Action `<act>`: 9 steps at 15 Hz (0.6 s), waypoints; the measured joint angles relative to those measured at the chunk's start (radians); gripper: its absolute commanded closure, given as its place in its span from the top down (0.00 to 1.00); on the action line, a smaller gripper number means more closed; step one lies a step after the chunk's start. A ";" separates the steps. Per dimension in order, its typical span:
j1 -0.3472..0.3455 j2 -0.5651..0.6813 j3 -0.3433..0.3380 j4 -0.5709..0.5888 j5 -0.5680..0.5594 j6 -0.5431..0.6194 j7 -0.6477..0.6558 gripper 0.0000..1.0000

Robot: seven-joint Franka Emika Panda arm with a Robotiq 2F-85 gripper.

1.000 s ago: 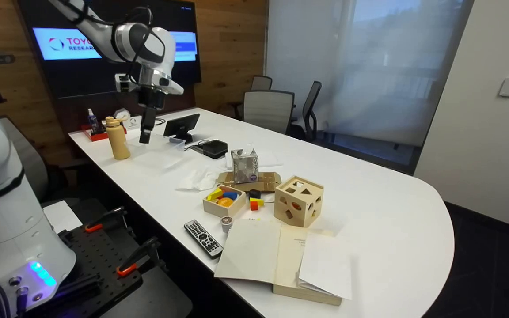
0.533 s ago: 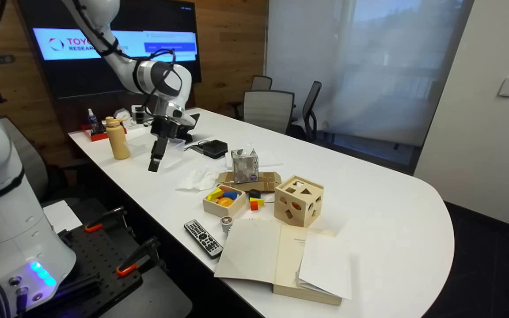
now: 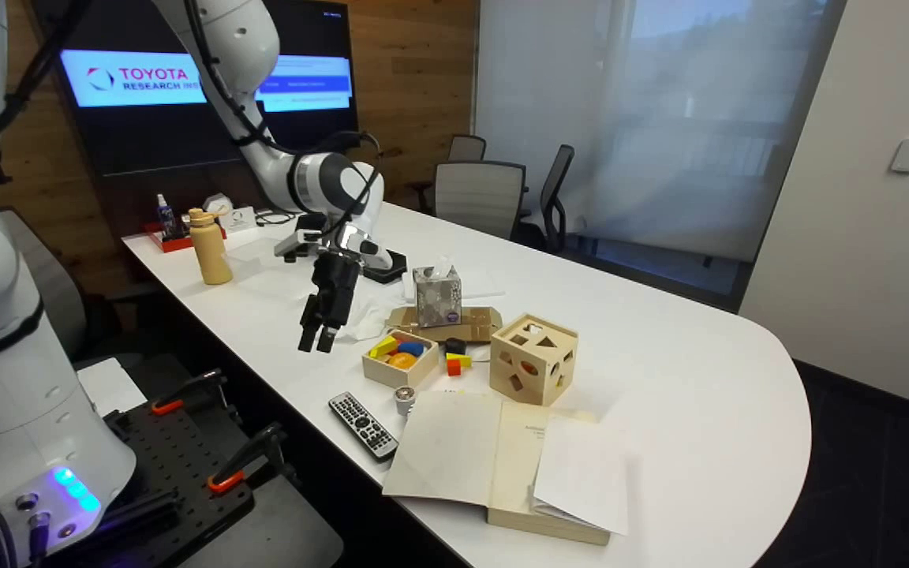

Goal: Close the book

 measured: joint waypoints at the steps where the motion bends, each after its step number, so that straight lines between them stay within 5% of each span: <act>1: -0.001 0.035 -0.011 0.019 -0.019 0.007 -0.038 1.00; 9: -0.022 0.221 -0.040 0.168 -0.063 0.046 -0.285 1.00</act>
